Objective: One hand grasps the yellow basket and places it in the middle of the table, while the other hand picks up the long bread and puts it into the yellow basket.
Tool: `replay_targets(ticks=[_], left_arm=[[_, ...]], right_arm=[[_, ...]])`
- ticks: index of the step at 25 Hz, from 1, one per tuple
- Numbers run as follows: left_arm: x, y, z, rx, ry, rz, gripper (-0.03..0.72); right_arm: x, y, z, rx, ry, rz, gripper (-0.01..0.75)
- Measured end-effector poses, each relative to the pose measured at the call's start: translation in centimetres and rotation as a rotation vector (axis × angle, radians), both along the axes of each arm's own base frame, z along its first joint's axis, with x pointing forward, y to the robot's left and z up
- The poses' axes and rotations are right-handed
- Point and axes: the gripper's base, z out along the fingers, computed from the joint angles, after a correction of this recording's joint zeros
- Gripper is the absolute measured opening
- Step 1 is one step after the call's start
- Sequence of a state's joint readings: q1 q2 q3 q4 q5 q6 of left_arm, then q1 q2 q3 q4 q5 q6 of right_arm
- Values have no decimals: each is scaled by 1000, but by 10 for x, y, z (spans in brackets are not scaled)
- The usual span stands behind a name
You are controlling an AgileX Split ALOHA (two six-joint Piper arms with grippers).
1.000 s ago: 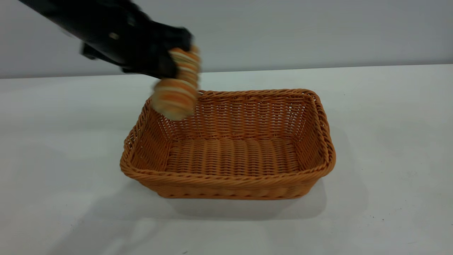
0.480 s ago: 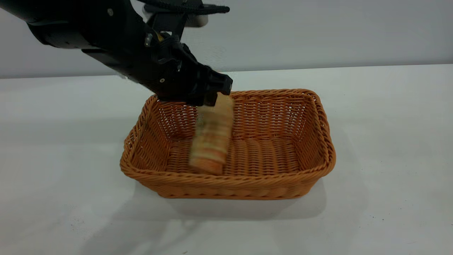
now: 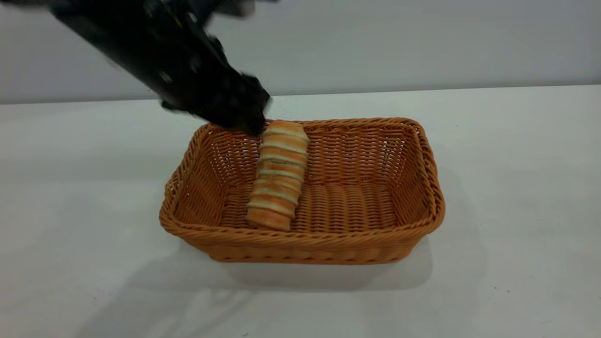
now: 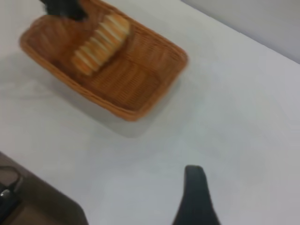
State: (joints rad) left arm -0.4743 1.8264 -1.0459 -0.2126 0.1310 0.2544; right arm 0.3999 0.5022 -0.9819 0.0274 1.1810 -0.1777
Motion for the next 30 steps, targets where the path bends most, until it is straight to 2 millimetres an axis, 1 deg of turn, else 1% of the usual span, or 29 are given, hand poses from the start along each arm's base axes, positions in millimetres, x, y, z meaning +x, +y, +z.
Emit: replay_targets(ticks=[2, 3, 6, 7, 10, 13, 16, 20, 25, 30], left_arm=[[-6, 14, 29, -6, -10, 6, 577], [-9, 22, 41, -8, -9, 16, 577], [-24, 49, 86, -28, -46, 53, 577], [-29, 58, 98, -31, -52, 65, 577], [-55, 80, 138, -51, -107, 95, 577], [-85, 94, 164, -58, -154, 95, 577], [-115, 102, 173, -61, -173, 81, 577], [-155, 112, 170, -53, -148, 63, 577], [-202, 124, 153, -37, -98, 42, 577], [-252, 137, 134, -37, -108, 24, 577]], right_arm=[[-8, -5, -13, 4, 4, -19, 545], [-12, -6, -22, 7, 12, -25, 545], [-22, -11, -50, 13, 33, -35, 545], [-26, -12, -60, 20, 35, -40, 545], [-35, -16, -83, 47, 23, -54, 545], [-42, -19, -99, 69, -2, -60, 545], [-41, -19, -108, 67, 9, -62, 545], [-38, -17, -117, 58, 35, -64, 545], [-36, -16, -125, 55, 63, -63, 545], [-35, -15, -128, 62, 68, -61, 545]])
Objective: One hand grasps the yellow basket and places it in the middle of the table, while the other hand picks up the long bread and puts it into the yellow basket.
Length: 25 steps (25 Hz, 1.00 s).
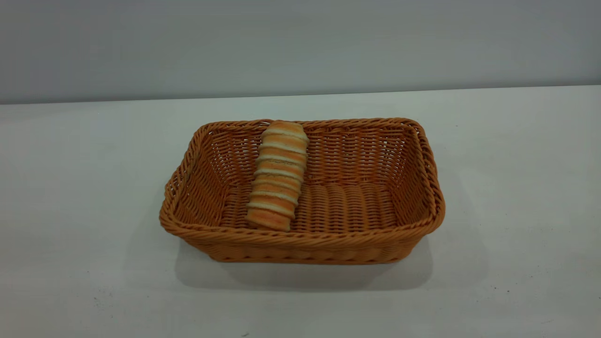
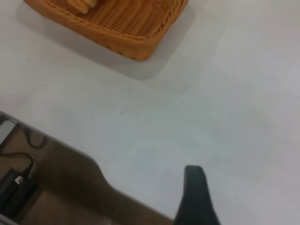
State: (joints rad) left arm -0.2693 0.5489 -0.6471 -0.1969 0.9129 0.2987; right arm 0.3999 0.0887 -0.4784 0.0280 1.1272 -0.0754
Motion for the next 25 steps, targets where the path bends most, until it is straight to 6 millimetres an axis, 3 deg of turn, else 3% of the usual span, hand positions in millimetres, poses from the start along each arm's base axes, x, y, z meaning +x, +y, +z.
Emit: replay_targets(ticks=[5, 11, 17, 25], left_arm=[[-43, 12, -12, -21, -95, -11, 577], [-77, 22, -22, -33, -140, 7, 577], [-90, 30, -32, -16, -142, 56, 577], [-90, 31, -44, -20, -136, 84, 577]], right_arm=[[0, 0, 0, 5, -2, -1, 545], [0, 1, 0, 19, 4, 3, 545], [0, 1, 0, 20, 4, 2, 545], [0, 1, 0, 20, 4, 2, 545]])
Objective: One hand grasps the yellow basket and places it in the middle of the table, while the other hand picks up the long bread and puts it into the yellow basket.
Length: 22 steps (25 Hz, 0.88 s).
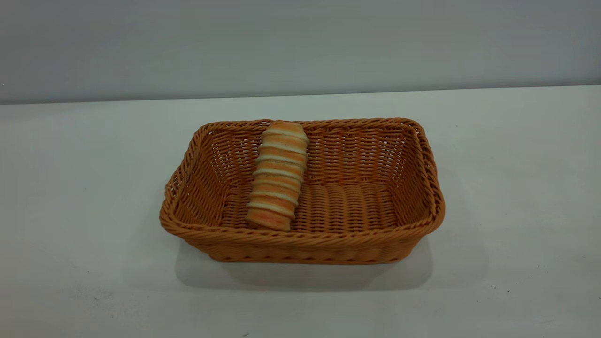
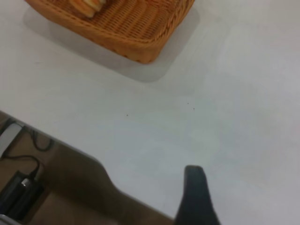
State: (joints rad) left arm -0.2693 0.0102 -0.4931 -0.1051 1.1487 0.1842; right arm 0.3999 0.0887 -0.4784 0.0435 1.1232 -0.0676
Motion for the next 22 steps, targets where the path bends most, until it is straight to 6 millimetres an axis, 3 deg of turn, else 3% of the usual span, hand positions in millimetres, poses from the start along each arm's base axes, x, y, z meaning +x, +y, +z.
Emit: replay_targets(ticks=[17, 22], left_arm=[[0, 0, 0, 2, -4, 3, 577], [-2, 0, 0, -2, -18, 26, 577]], right_arm=[[0, 0, 0, 1, 0, -1, 545], [1, 0, 0, 4, 1, -92, 545]])
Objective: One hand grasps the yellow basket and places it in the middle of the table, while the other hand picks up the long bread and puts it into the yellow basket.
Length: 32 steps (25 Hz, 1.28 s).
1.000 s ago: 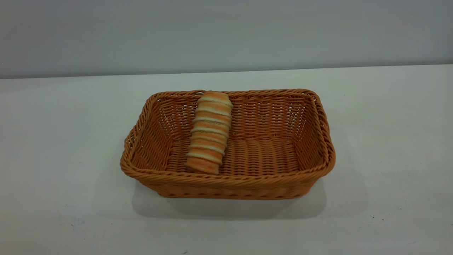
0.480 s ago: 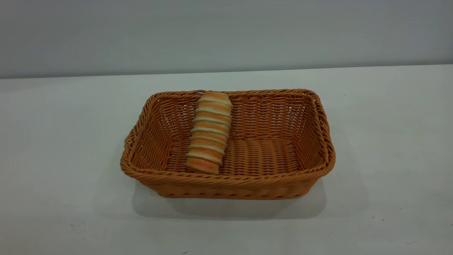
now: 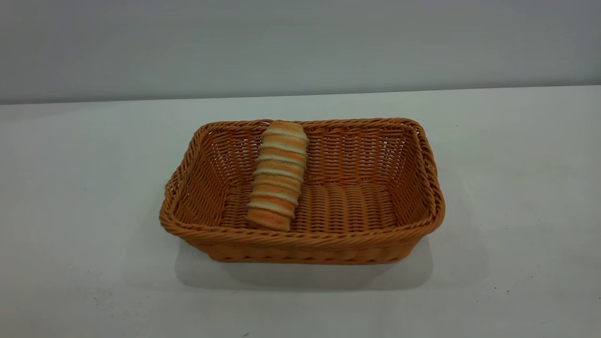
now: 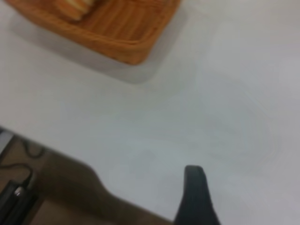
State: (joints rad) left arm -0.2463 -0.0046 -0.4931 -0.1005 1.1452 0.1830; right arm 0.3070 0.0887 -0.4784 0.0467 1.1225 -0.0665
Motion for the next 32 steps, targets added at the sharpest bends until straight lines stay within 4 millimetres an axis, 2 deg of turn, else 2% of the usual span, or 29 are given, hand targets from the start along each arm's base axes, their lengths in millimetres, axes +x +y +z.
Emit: replay_targets(ticks=[6, 11, 32], left_arm=[[-1, -3, 0, -2, -15, 173, 577], [0, -5, 0, -2, -15, 268, 577], [0, -5, 0, -2, -15, 274, 577]], right_arm=[[1, -1, 0, 0, 0, -182, 545], [1, -2, 0, 0, 0, -241, 545], [1, -2, 0, 0, 0, -244, 545]])
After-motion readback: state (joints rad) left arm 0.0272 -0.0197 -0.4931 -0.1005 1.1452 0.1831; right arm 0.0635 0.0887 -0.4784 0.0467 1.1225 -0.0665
